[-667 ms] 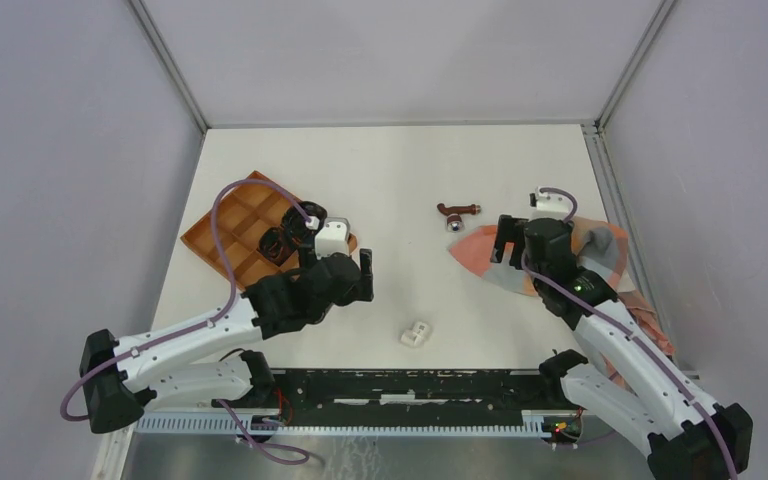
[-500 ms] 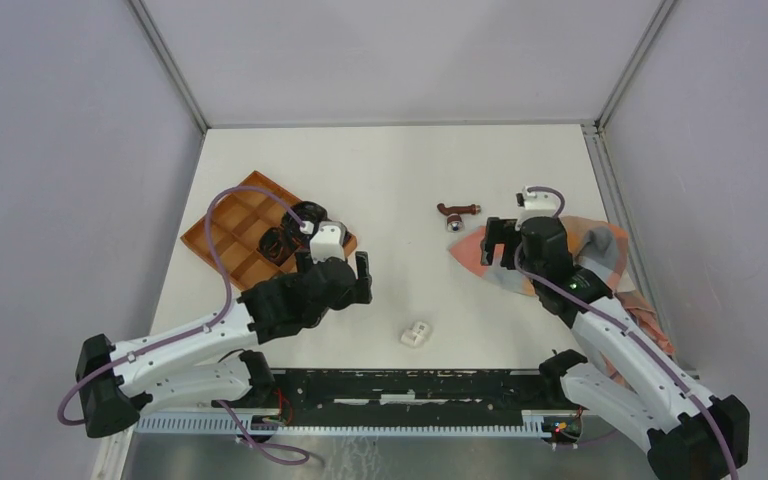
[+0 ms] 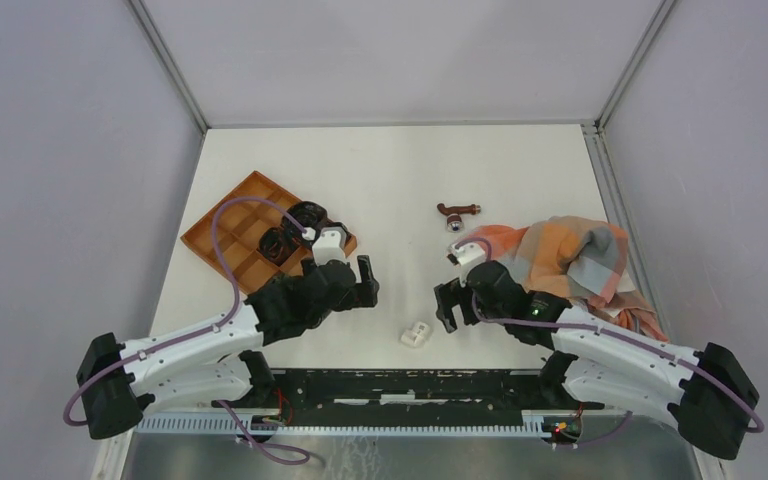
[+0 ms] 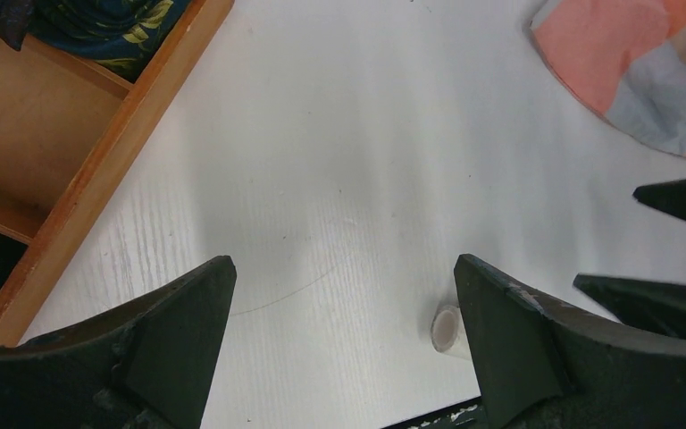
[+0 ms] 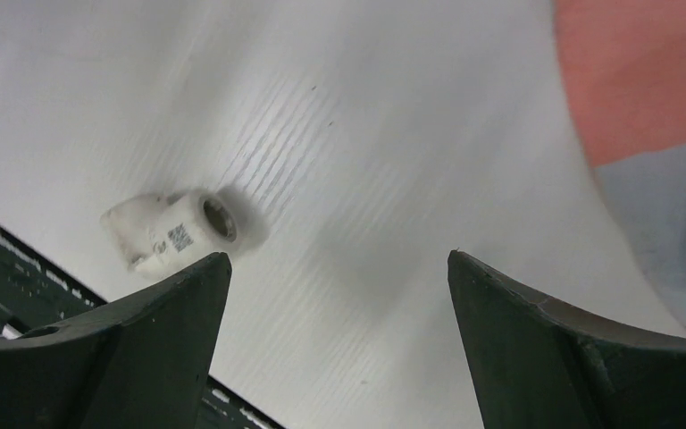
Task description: Install the water faucets
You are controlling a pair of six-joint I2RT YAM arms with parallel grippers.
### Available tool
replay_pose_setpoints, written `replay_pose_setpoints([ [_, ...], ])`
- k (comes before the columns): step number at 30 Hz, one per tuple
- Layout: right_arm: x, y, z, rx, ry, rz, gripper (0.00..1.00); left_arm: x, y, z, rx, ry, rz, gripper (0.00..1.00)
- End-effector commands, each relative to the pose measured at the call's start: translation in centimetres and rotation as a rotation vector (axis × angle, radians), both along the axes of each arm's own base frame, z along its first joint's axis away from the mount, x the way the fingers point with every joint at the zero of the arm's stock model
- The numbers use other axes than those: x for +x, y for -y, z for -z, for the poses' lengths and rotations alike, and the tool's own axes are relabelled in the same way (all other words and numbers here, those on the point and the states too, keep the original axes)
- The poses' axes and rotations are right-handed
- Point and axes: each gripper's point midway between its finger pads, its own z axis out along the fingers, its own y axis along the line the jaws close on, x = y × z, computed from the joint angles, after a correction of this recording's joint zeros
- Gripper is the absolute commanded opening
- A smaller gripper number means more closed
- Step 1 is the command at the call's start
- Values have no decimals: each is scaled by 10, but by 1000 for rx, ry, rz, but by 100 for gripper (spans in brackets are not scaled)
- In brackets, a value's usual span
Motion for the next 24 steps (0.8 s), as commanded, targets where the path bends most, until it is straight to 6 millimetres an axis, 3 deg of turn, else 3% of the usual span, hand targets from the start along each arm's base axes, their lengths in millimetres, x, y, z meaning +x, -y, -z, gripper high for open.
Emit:
replay_pose_setpoints([
  [1, -32, -27, 12, 22, -61, -140, 97, 10, 14, -11, -93, 4, -23, 100],
  [7, -67, -67, 11, 40, -43, -368, 96, 16, 7, -10, -68, -12, -59, 100],
  [10, -75, -82, 10, 17, -4, -458, 96, 17, 3, -9, -60, -26, -73, 100],
  [18, -53, -74, 19, -127, 114, -438, 96, 14, -5, -11, -111, -25, -89, 100],
  [24, -55, -87, 32, -171, 110, -538, 89, 17, -8, -6, -131, -52, -86, 100],
])
